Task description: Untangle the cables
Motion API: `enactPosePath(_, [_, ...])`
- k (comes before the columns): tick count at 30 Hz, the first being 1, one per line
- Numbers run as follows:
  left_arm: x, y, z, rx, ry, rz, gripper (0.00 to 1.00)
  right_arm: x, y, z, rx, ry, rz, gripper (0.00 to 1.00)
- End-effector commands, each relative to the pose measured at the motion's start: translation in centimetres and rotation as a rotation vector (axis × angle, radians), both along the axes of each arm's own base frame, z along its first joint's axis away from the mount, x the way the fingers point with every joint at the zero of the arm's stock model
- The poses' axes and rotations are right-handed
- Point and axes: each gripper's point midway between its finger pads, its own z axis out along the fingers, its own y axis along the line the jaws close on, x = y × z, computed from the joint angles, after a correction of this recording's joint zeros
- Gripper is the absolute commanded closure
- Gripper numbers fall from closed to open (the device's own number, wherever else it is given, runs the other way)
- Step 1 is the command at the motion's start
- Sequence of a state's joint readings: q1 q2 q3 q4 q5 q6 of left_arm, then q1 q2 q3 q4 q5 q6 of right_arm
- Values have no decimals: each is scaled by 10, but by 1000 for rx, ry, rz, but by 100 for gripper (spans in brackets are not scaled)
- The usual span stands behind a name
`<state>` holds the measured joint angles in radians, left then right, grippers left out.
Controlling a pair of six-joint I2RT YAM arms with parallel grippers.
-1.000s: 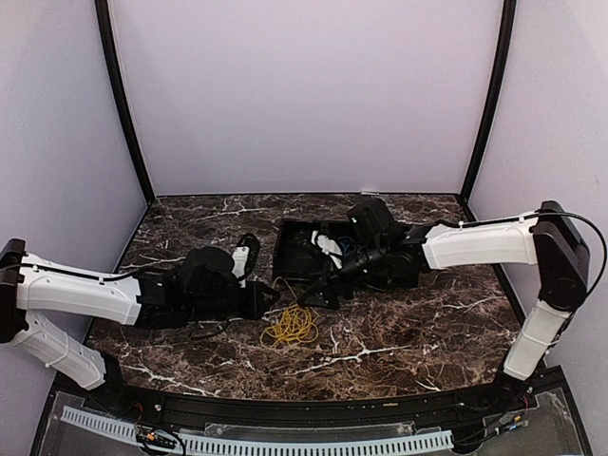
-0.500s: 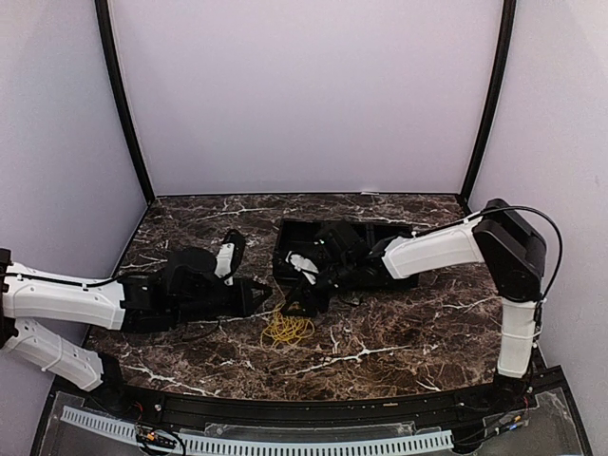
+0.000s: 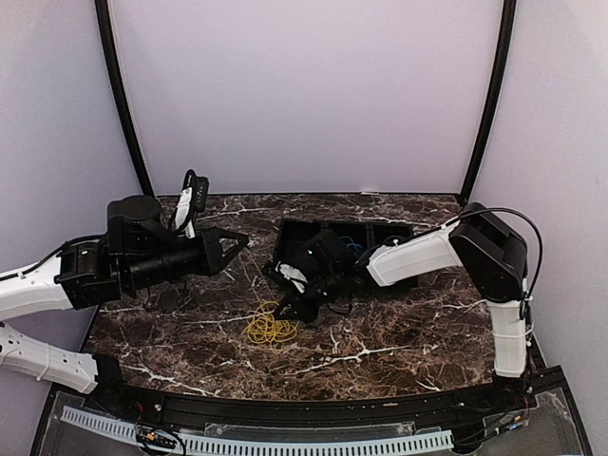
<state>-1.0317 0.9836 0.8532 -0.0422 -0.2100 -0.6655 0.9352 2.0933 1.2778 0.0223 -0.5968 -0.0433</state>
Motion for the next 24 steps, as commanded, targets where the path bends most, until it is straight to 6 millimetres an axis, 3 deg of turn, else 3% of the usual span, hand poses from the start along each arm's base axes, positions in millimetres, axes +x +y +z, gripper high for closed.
enactPosePath(1, [-2, 34, 103, -43, -203, 69, 100, -8, -7, -17, -57, 29, 6, 100])
enactPosePath(2, [-5, 41, 131, -49, -249, 71, 100, -10, -7, -19, -59, 33, 9, 100])
enactPosePath(3, [-5, 45, 144, -51, -270, 80, 100, -11, -8, -20, -62, 39, 12, 100])
enactPosePath(4, [-10, 54, 175, -68, -319, 84, 100, -12, -9, -20, -63, 41, 14, 100])
enactPosePath(5, [-11, 57, 187, -64, -339, 90, 100, -12, -10, -21, -66, 43, 15, 100])
enactPosePath(6, [-16, 68, 216, -85, -382, 96, 100, -13, -10, -22, -67, 45, 16, 100])
enactPosePath(7, [-17, 70, 226, -87, -398, 104, 100, -14, -10, -23, -69, 49, 20, 100])
enactPosePath(8, [-22, 80, 250, -113, -435, 112, 100, -14, -10, -23, -70, 54, 26, 98])
enactPosePath(11, [-28, 91, 279, -151, -471, 124, 100, -16, -11, -23, -87, 59, 42, 83])
enactPosePath(14, [-29, 89, 277, -161, -458, 110, 100, -20, -14, -17, -86, 58, 65, 76])
enactPosePath(17, [-26, 79, 256, -151, -411, 94, 100, -26, -18, -8, -83, 46, 109, 71])
enactPosePath(21, [-22, 69, 230, -118, -371, 76, 100, -30, -29, 4, -83, 10, 131, 76])
enactPosePath(24, [-19, 67, 223, -85, -366, 80, 100, -33, -37, 11, -83, -14, 141, 80])
